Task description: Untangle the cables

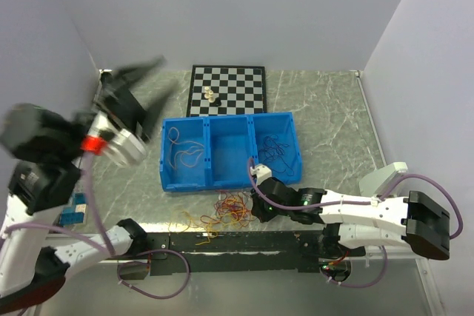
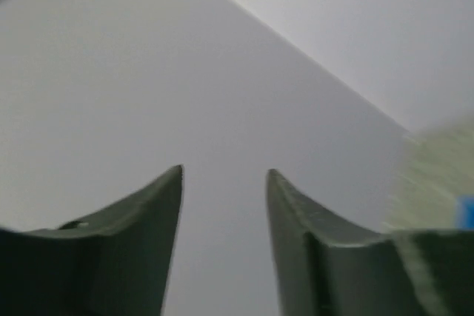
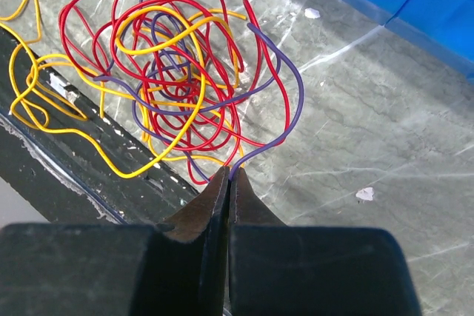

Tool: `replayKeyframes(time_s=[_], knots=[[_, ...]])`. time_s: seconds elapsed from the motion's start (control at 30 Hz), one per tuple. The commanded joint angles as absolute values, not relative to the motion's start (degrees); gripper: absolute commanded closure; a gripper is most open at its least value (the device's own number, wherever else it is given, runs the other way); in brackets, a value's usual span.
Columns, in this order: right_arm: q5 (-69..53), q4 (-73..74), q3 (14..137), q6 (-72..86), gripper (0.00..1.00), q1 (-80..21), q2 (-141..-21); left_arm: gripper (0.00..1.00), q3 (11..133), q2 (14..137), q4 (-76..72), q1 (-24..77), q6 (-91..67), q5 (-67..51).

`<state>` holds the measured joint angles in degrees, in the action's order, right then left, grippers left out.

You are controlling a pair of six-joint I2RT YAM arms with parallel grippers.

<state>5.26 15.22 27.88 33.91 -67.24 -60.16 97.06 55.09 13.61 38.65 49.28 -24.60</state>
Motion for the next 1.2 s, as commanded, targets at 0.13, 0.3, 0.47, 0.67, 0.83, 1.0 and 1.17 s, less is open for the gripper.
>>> replayKeyframes(time_s=[0.13, 0.3, 0.47, 0.67, 0.83, 1.0, 1.17], knots=[[7.29, 14.42, 28.13, 35.68, 1.00, -67.06, -56.78, 0.18, 74.64, 53.61, 57.45, 38.58, 51.13, -41.21], [7.21, 13.89, 27.51, 36.39, 1.00, -67.06, -55.55, 0.13, 64.18, 54.84, 67.22, 38.58, 61.33, -43.68], [7.29, 14.59, 28.48, 36.30, 1.00, -67.06, -55.20, 0.17, 56.96, 59.14, 70.58, 38.76, 66.35, -44.12], [7.65, 15.38, 28.92, 36.12, 1.00, -67.06, -53.97, 0.23, 48.89, 60.29, 65.23, 40.78, 66.71, -45.26], [8.09, 15.47, 29.27, 35.77, 1.00, -67.06, -53.09, 0.40, 42.64, 61.69, 52.41, 43.33, 56.10, -41.75], [7.91, 14.15, 27.78, 36.30, 1.00, -67.06, -51.16, 0.65, 40.52, 63.98, 41.57, 44.65, 47.18, -37.79], [7.21, 13.36, 27.16, 35.95, 1.00, -67.06, -50.71, 0.50, 40.96, 66.00, 42.53, 46.93, 47.63, -38.23]])
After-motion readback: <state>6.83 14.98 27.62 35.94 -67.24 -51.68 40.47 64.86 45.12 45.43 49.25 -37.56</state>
